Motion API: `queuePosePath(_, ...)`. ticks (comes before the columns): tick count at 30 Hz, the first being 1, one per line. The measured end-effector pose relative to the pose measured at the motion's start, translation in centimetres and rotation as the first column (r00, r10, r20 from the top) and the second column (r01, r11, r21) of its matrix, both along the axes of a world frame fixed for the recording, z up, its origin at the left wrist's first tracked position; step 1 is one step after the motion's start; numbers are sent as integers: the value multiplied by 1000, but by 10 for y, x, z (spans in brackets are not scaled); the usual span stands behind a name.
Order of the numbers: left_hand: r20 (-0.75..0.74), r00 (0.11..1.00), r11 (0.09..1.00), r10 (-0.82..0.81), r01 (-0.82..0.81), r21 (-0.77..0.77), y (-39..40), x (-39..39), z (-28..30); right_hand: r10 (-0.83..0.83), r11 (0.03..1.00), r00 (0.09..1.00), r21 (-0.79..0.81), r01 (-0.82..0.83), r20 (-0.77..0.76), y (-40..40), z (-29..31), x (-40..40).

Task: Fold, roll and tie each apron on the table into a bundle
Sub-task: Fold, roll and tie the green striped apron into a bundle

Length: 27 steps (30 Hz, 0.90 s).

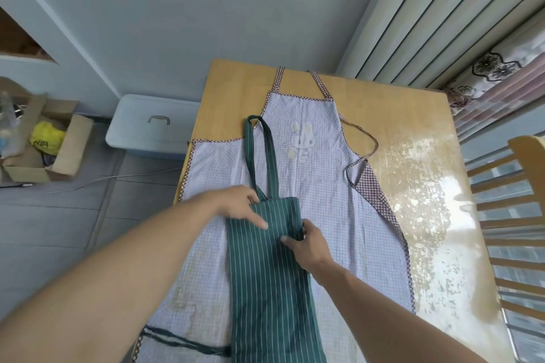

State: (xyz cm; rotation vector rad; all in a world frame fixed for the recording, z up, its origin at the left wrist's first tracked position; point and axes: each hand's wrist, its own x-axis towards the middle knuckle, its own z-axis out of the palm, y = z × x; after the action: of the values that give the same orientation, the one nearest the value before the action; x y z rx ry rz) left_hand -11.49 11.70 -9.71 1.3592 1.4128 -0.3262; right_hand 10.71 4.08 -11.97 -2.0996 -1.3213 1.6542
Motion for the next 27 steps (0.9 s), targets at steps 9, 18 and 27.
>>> queuePosePath(9, -158, 955, 855, 250, -142, 499, -31, 0, -30, -28, 999, 996, 27, 26, 85, -8, 7, -2)
queuePosePath(18, 14, 980, 701, -201, 134, 700, -101, 48, -28, 53, 998, 917, 14, -64, 396, -99, 15, 37)
queuePosePath(27, -392, 866, 830, -309, 447, 334, -114, 51, -55, 1, 996, 974, -83, 19, 226, -169, -8, 69)
